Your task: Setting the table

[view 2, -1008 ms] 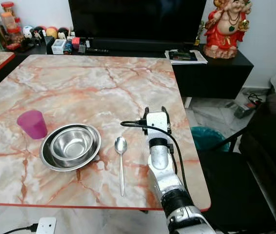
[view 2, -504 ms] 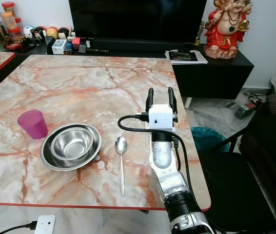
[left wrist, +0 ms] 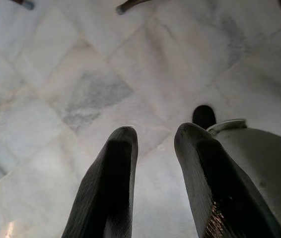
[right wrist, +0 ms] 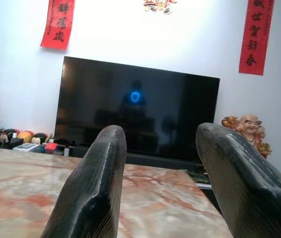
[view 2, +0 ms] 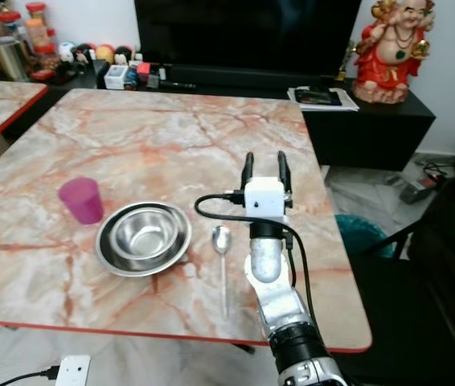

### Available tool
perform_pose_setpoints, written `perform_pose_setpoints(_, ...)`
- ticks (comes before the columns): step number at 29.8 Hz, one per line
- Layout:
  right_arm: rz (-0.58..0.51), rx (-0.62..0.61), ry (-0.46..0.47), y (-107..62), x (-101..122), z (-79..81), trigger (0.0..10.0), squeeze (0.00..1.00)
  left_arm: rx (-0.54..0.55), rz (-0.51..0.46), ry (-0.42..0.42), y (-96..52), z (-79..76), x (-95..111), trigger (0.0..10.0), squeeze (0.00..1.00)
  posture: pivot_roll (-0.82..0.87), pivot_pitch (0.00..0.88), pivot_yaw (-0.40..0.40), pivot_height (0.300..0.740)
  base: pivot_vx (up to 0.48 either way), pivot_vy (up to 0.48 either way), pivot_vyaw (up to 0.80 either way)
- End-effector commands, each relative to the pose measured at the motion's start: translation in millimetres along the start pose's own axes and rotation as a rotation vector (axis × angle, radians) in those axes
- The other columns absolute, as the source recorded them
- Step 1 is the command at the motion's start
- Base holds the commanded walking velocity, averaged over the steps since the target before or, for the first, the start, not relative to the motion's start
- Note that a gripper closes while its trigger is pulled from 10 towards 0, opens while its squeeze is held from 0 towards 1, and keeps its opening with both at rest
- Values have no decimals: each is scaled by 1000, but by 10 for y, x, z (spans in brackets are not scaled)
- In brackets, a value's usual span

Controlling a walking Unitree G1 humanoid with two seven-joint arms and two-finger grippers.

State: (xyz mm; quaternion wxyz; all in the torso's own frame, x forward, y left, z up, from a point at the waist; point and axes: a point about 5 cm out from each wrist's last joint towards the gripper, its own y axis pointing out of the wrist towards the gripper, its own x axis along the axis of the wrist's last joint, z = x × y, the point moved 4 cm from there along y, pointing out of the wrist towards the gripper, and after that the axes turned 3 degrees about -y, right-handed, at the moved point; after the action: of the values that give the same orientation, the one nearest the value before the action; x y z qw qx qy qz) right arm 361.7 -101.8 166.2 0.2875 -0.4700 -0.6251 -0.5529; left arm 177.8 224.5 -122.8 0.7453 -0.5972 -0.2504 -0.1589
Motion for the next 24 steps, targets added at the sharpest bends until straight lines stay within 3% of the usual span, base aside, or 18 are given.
perform_pose_setpoints(1, -19, -20, 2, 30, 67, -13, 10000, 0, 7, 5, 2, 0, 50, -12, 10000, 0, -37, 0, 13, 740, 0, 428, 0)
perform_pose_setpoints(24, -6, -29, 10, 58, 73, -4, 10000, 0, 11, -2, 8, 8, 76, 22, 10000, 0, -29, 0, 16, 740, 0, 431, 0)
